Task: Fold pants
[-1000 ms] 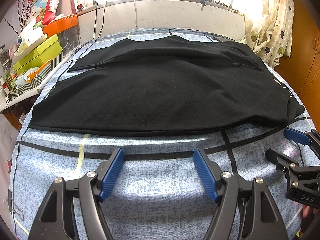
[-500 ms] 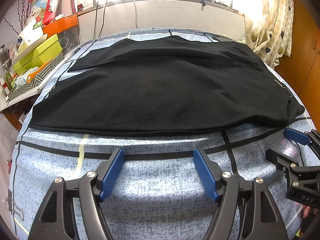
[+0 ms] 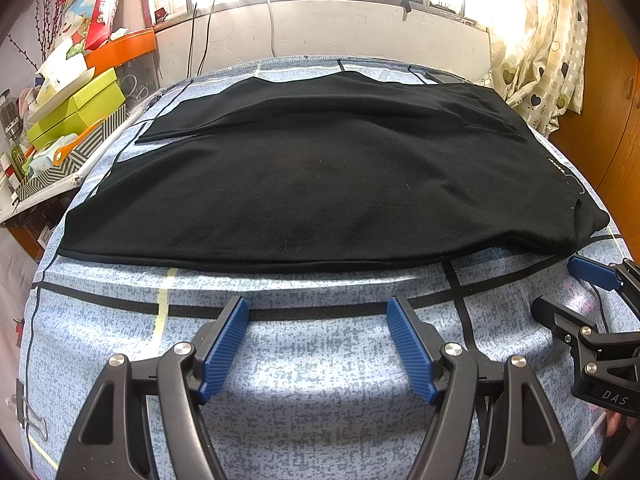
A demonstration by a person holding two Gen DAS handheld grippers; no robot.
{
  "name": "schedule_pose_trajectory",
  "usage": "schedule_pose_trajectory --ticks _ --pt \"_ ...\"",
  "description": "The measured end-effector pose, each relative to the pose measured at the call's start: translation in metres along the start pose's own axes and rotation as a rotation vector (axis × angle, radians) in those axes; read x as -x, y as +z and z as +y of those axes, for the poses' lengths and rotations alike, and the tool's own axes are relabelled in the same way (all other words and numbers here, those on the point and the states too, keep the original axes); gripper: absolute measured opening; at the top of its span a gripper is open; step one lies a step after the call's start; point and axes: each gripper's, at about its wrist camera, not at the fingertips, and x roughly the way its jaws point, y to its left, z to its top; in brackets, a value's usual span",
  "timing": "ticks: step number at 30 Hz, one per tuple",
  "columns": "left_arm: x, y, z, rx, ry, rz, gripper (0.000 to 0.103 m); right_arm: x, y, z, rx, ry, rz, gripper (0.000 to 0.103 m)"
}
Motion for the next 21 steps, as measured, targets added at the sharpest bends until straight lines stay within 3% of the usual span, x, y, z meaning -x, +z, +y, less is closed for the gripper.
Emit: schedule_pose_trajectory --ticks 21 --pt "0.0001 -0.0001 0.0001 0.0 0.0 0.0 0.074 -0.0004 0.0002 -0.0008 0.0 0.001 0.001 0.074"
